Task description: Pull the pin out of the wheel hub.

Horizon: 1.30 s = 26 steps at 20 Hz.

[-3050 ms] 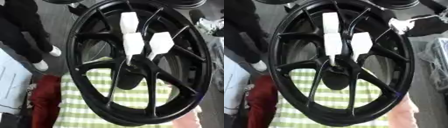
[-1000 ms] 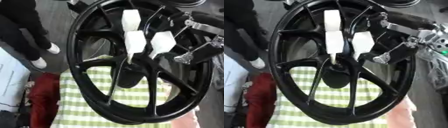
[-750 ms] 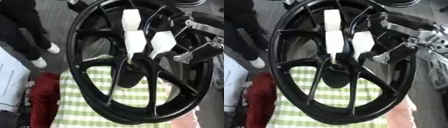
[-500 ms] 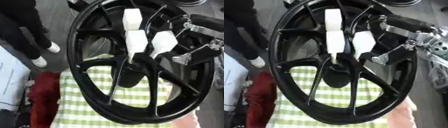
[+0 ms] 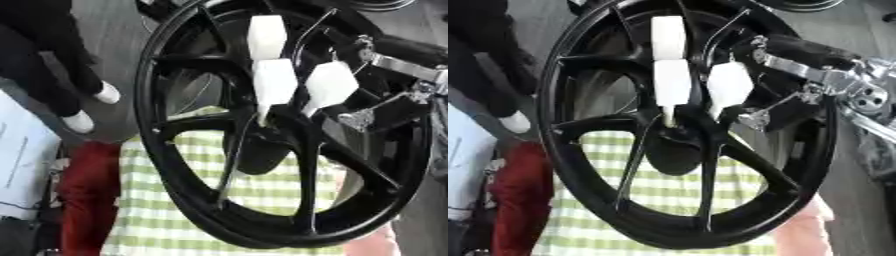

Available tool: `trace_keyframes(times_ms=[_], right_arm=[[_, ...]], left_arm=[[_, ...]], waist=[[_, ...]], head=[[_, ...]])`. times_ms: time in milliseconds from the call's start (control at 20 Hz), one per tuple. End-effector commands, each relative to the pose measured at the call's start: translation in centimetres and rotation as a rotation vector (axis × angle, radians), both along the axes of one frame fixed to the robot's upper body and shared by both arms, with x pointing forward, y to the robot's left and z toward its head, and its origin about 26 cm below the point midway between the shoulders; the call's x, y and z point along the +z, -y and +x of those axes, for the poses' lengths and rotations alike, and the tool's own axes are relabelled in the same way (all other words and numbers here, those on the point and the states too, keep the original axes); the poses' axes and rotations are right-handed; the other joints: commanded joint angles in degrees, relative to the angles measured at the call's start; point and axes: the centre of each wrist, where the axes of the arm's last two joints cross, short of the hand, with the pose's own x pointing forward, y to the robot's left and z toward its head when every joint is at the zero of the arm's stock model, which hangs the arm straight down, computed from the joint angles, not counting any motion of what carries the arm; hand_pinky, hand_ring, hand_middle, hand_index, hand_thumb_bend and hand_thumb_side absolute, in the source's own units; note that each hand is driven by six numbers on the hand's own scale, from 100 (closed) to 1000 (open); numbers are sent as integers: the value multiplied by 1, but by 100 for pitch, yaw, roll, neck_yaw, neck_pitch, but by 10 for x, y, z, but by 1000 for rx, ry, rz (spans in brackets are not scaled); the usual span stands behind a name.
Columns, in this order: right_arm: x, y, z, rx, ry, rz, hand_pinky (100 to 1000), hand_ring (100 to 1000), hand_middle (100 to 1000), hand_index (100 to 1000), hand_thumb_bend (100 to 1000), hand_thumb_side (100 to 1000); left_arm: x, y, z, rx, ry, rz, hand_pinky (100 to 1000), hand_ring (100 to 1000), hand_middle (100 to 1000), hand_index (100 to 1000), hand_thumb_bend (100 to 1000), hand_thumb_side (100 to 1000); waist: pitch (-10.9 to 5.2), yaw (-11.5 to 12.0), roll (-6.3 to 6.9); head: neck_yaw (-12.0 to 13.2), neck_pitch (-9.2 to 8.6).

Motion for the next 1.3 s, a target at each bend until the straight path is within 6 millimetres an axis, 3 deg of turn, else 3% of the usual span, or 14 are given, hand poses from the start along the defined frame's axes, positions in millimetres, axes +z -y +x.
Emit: trace_keyframes(times_ms=[50, 250, 400, 700, 1000, 1300], right_arm=[[12, 2, -1, 12, 23, -8, 866, 760, 660, 781, 205, 100], [15, 3, -1, 24, 33, -17, 886, 781, 688, 800, 385, 103], [16, 4, -1, 33, 45, -35, 894, 785, 693, 802, 427, 154], [15, 5, -1, 25, 38, -28, 897, 783, 689, 803, 417, 137], [18, 4, 0, 13, 7, 34, 885, 770, 669, 792, 289, 100], [20, 4, 0, -5, -32, 76, 876, 763, 659, 790, 227, 100]], left_arm=[[8, -3, 0, -3, 22, 28, 619, 748, 807, 735, 256, 835], [8, -3, 0, -6, 21, 27, 620, 749, 808, 736, 259, 835], [8, -3, -1, -8, 21, 27, 620, 749, 808, 736, 260, 835], [7, -3, -1, -11, 19, 26, 620, 750, 809, 736, 261, 836], [6, -3, -1, -12, 15, 26, 620, 750, 809, 735, 261, 840], [6, -3, -1, -11, 14, 26, 620, 751, 810, 735, 261, 842]], waist=[[-90, -18, 34], [-101, -35, 33], [-107, -34, 32], [-111, -37, 26], [-107, -46, 20], [-102, -52, 8]], head=[[-9, -68], [2, -93], [8, -102], [6, -88], [9, -81], [27, -90]])
